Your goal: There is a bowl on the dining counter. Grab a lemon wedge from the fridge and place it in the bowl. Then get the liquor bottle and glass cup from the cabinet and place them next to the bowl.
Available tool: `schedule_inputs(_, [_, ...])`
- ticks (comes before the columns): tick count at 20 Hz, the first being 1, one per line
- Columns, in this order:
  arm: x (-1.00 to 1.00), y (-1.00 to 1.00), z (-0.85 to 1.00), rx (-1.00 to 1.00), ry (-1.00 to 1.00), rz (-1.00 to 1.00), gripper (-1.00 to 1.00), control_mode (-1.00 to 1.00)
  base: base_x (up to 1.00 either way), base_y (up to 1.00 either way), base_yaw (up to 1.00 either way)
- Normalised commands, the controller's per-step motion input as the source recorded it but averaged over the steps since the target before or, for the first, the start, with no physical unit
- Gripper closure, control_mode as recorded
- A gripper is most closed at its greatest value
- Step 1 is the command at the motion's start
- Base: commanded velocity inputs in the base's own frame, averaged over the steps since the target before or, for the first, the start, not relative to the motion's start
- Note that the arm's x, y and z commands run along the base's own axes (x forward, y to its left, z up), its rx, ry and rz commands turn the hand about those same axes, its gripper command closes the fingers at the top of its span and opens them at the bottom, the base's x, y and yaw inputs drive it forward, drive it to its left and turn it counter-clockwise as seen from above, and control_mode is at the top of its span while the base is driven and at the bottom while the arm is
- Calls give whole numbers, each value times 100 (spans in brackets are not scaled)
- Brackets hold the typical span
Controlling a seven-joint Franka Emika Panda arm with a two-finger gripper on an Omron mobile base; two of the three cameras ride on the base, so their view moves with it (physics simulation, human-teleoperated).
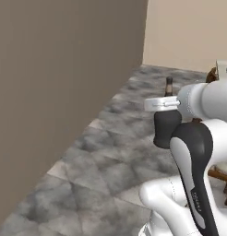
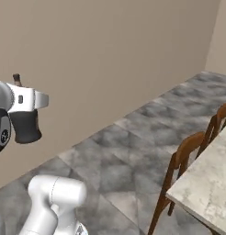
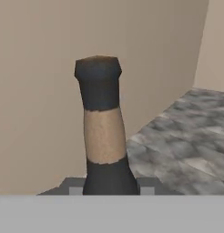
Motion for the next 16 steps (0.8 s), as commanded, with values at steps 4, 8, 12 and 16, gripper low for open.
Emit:
schedule_inputs(4, [0, 0, 0, 0, 0, 0, 100, 100, 66, 19, -64])
schedule_inputs(8, [0, 0, 0, 0, 0, 0, 100, 100, 66, 19, -65])
schedule_inputs(12, [0, 0, 0, 0, 0, 0, 100, 100, 67, 25, -64])
schedule_inputs(16, [0, 0, 0, 0, 0, 0, 100, 100, 66, 31, -64])
